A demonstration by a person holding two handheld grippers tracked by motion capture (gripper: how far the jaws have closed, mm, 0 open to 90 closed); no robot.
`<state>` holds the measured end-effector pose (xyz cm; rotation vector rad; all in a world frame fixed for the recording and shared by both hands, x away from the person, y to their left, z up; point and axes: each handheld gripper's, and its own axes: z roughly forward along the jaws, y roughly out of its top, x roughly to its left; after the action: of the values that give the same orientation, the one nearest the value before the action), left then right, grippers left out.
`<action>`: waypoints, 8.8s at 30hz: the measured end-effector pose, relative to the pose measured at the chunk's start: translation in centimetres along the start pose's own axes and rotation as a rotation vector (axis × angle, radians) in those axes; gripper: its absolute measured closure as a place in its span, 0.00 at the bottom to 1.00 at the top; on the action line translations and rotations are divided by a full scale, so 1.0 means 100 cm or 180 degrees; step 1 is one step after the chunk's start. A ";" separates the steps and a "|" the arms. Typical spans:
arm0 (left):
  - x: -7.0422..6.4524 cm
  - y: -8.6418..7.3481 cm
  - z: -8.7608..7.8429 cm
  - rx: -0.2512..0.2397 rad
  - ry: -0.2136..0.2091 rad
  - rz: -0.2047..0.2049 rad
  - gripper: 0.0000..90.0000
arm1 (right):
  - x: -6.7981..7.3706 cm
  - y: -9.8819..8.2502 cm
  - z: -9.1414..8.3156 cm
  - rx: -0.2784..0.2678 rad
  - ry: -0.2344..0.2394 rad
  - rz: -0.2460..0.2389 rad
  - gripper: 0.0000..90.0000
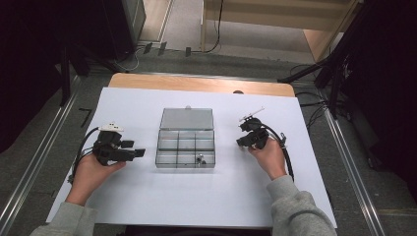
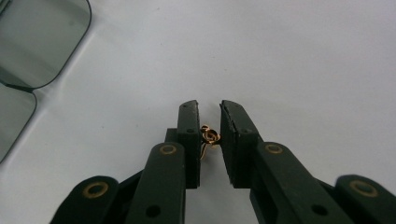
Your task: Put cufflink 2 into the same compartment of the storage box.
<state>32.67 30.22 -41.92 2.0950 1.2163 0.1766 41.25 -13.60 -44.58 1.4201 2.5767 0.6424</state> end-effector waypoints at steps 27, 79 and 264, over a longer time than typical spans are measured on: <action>-0.001 0.001 -0.001 -0.0024 -0.0042 -0.0005 0.41 | 0.014 0.005 -0.020 -0.0239 0.0241 -0.0101 0.89; -0.001 -0.008 -0.005 -0.0023 0.0033 -0.0018 0.41 | 0.108 0.038 -0.034 -0.0462 0.0764 -0.0729 0.89; 0.002 0.005 0.009 0.0068 -0.0086 0.0029 0.40 | -0.039 -0.027 -0.009 0.0109 0.0052 0.0350 1.00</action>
<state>33.55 29.72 -42.33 2.1151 1.1977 0.1396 41.04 -18.36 -45.23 1.5832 2.5481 0.6297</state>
